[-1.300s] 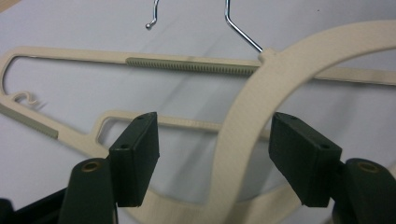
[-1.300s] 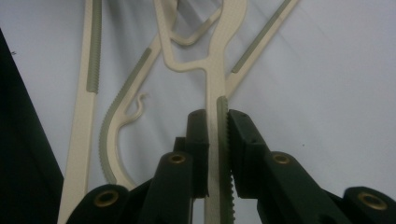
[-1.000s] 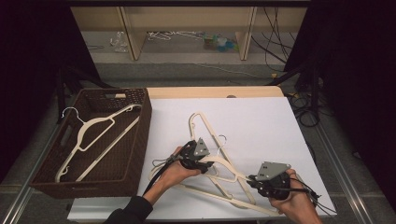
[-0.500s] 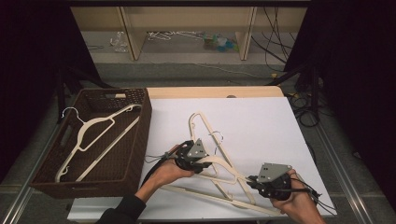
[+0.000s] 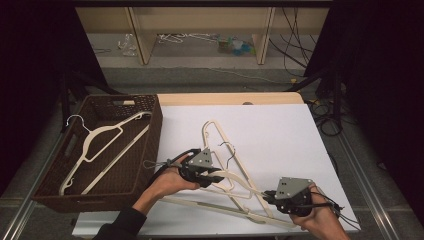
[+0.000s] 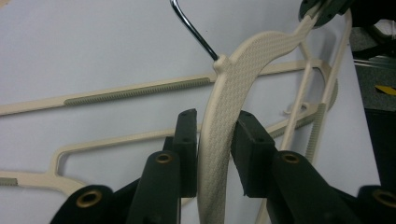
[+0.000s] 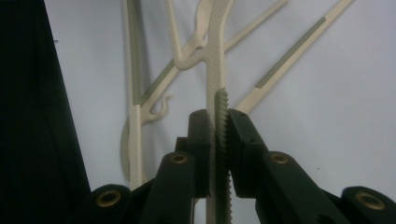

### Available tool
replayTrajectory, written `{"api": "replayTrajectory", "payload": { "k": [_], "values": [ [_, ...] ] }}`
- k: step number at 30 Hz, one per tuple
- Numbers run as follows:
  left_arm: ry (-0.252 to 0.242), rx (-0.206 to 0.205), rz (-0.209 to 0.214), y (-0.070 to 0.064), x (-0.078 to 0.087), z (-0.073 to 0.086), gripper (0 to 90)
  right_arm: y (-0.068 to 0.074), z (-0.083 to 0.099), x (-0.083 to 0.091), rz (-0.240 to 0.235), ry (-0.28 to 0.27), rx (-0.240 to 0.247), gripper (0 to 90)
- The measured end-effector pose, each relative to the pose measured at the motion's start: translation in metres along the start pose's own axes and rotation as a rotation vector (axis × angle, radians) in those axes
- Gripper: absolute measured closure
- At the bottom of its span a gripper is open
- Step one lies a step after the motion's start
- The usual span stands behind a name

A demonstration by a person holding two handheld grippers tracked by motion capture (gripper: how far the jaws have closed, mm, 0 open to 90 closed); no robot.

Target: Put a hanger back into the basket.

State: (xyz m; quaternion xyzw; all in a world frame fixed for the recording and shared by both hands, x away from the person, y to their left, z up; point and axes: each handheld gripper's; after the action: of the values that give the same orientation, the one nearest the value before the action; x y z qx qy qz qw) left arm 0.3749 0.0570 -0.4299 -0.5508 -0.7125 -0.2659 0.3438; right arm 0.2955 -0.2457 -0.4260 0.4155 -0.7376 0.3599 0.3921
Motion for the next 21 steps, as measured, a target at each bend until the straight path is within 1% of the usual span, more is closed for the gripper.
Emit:
{"api": "replayTrajectory", "payload": {
  "k": [2,3,4,8,9,10,11,12,14,16,17,18,19,21],
  "values": [
    [0.002,-0.016,0.016,-0.002,0.003,0.000,72.8,0.000,0.000,0.000,-0.010,0.002,0.002,80.9],
    [-0.004,-0.010,0.013,-0.004,0.004,0.001,73.1,0.000,0.000,-0.001,-0.018,0.005,-0.001,80.8],
    [0.002,-0.010,0.017,-0.005,0.006,0.001,73.2,0.000,0.001,-0.001,-0.017,0.000,0.006,80.6],
    [0.008,-0.018,0.032,-0.010,0.013,0.001,74.6,0.000,0.001,0.000,-0.038,-0.019,-0.004,79.3],
    [0.010,-0.017,0.034,-0.012,0.015,0.001,74.8,0.001,0.001,0.001,-0.047,-0.015,-0.015,78.5],
    [0.011,-0.018,0.041,-0.013,0.016,0.002,75.1,0.000,0.000,0.000,-0.050,-0.023,-0.003,76.1],
    [0.009,-0.017,0.052,-0.015,0.018,0.002,75.5,0.001,0.000,0.001,-0.060,-0.027,-0.015,73.6],
    [0.005,-0.013,0.057,-0.016,0.019,0.003,75.8,0.002,0.000,0.000,-0.055,-0.036,-0.023,71.2],
    [0.007,-0.015,0.066,-0.019,0.022,0.003,76.3,0.005,-0.002,0.001,-0.056,-0.031,-0.037,65.6],
    [0.012,-0.017,0.070,-0.022,0.025,0.003,76.9,0.008,-0.005,0.002,-0.062,-0.034,-0.030,59.9],
    [0.016,-0.018,0.068,-0.023,0.027,0.003,77.4,0.010,-0.006,0.001,-0.048,-0.047,-0.042,56.5],
    [0.013,-0.005,0.068,-0.025,0.028,0.003,77.7,0.010,-0.007,0.002,-0.058,-0.042,-0.048,53.7],
    [0.018,0.009,0.074,-0.027,0.029,0.003,78.1,0.011,-0.007,0.003,-0.056,-0.045,-0.062,52.3],
    [0.027,0.020,0.082,-0.032,0.033,0.002,79.1,0.012,-0.008,0.004,-0.047,-0.056,-0.070,49.1]
  ]
}}
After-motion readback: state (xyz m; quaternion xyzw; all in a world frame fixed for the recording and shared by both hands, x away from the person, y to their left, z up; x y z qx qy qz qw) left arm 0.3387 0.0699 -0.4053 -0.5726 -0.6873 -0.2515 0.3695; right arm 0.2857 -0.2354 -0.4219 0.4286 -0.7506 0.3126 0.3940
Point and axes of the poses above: each handheld gripper's, and its own axes: x roughly backward along the jaws, z roughly out of its underside, y roughly to its left, and after that the axes turned 13 degrees about y, right-handed
